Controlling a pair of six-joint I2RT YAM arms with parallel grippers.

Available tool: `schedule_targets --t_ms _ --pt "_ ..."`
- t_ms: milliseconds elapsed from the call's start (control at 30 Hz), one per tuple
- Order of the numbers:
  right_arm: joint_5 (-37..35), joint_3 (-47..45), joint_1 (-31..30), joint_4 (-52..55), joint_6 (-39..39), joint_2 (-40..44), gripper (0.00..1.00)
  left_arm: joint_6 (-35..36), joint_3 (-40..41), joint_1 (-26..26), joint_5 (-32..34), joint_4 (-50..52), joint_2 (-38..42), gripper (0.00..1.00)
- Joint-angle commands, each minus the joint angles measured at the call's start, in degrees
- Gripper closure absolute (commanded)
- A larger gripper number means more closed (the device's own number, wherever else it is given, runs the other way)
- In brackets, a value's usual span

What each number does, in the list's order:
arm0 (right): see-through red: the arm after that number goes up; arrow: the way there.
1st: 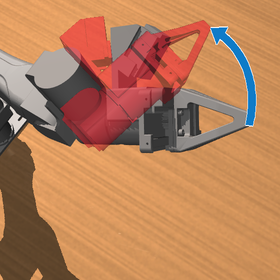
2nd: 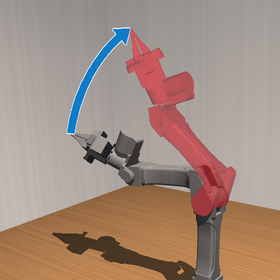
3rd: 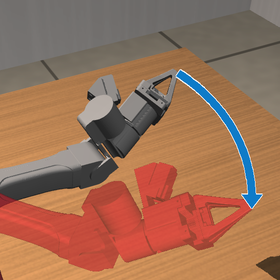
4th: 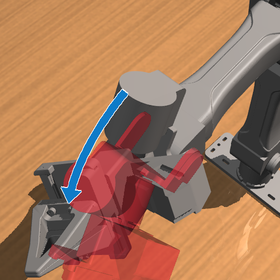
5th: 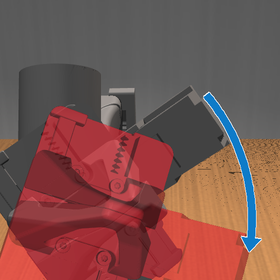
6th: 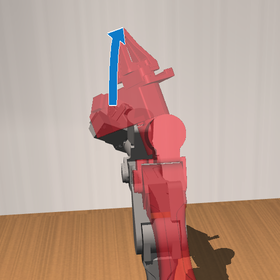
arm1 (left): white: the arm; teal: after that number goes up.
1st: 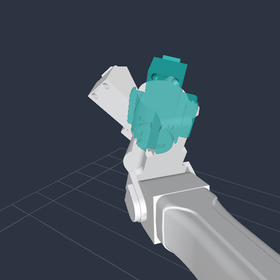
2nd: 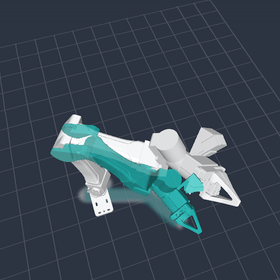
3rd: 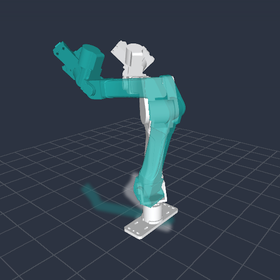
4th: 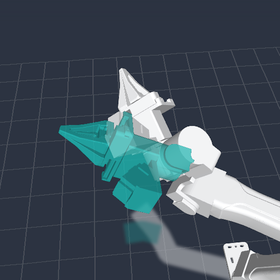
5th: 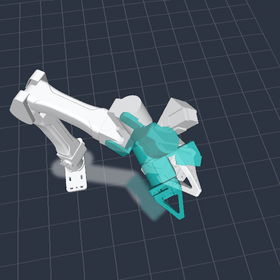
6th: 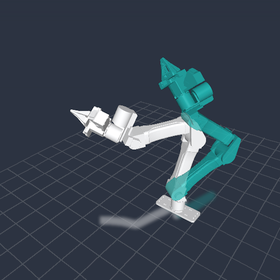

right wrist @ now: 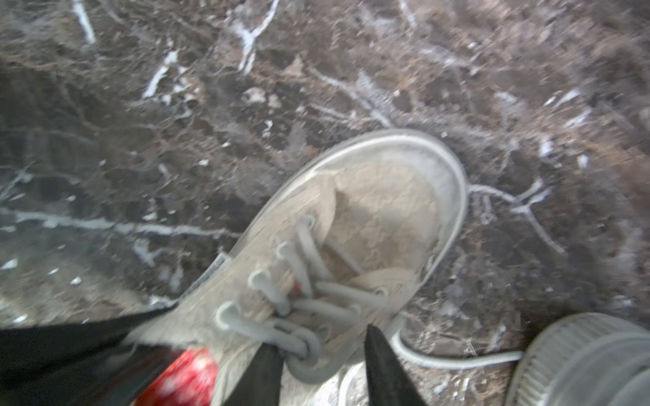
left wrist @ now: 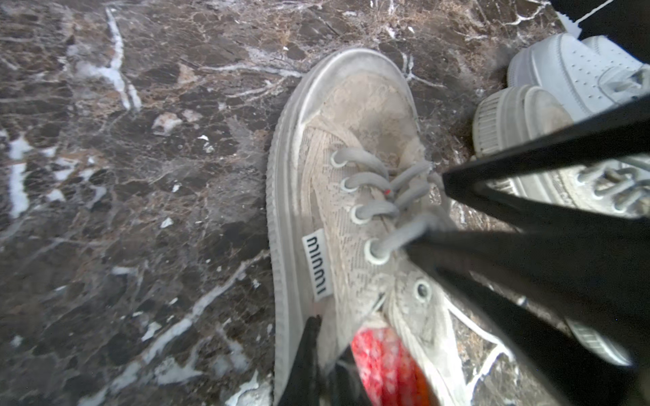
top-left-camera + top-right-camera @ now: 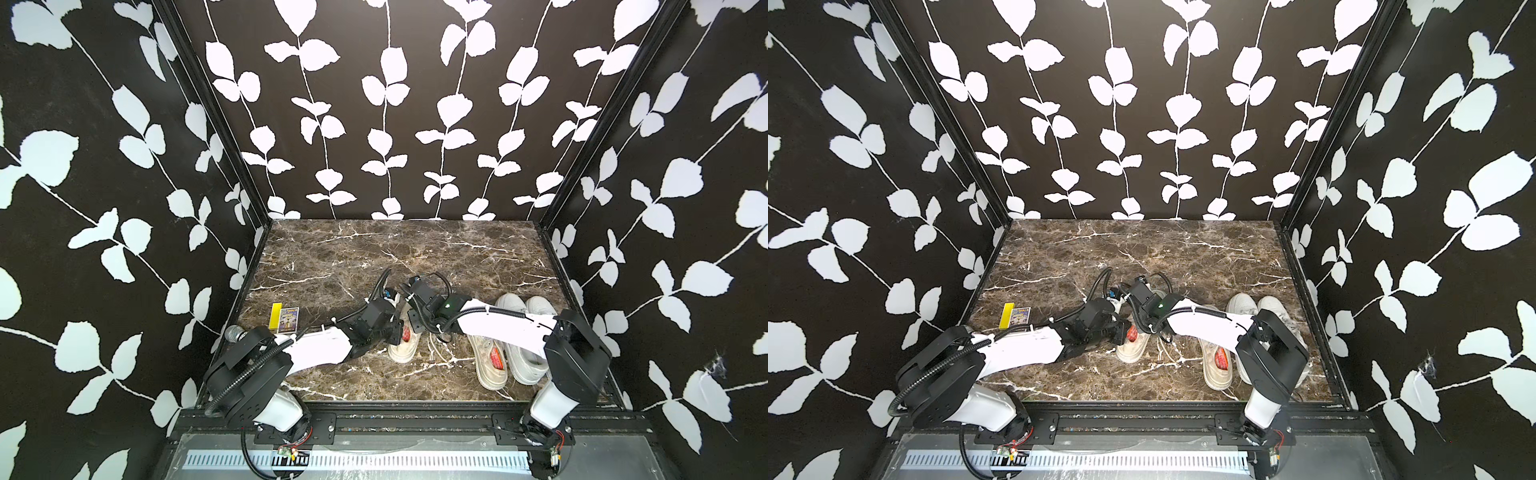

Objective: Remove the insole from the shoe
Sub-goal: Untie the shoelace on the shoe.

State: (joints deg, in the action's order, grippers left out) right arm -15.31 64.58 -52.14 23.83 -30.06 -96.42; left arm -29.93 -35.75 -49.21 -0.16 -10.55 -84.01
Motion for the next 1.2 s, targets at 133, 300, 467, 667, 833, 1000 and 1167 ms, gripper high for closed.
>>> schedule_targets --t_ms 133,300,467,667,833,1000,1167 --pt "-5.4 0.9 -0.3 -4.3 -3.3 -0.8 0.7 -0.9 -1.7 -1.4 -2.3 -1.8 -0.6 1.0" --pt "-5.8 1.0 0.0 -5.9 -4.1 -1.8 0.7 -0.9 -1.6 -1.9 -2.5 -2.3 -0.7 1.0" --pt "-7.1 0.7 0.5 -8.1 -4.8 -2.9 0.68 -0.7 -1.3 -2.2 -3.0 -3.1 -0.5 1.0" --pt "-7.3 -1.0 1.2 -14.3 -5.5 -3.1 0.62 -0.6 -1.4 -2.6 -3.6 -3.6 -0.5 1.0" --pt "-7.4 -0.8 1.8 -17.5 -5.8 -4.7 0.59 -0.9 -0.9 -2.8 -3.4 -3.6 0.1 1.0" --pt "-6.0 0.3 4.2 -18.0 -7.5 -7.3 0.54 -1.4 1.0 -2.7 -2.7 -5.0 1.7 1.0" --pt "-2.7 3.9 8.1 -18.5 -7.8 -9.5 0.45 -1.1 1.1 -2.7 -3.5 -5.1 1.7 1.0"
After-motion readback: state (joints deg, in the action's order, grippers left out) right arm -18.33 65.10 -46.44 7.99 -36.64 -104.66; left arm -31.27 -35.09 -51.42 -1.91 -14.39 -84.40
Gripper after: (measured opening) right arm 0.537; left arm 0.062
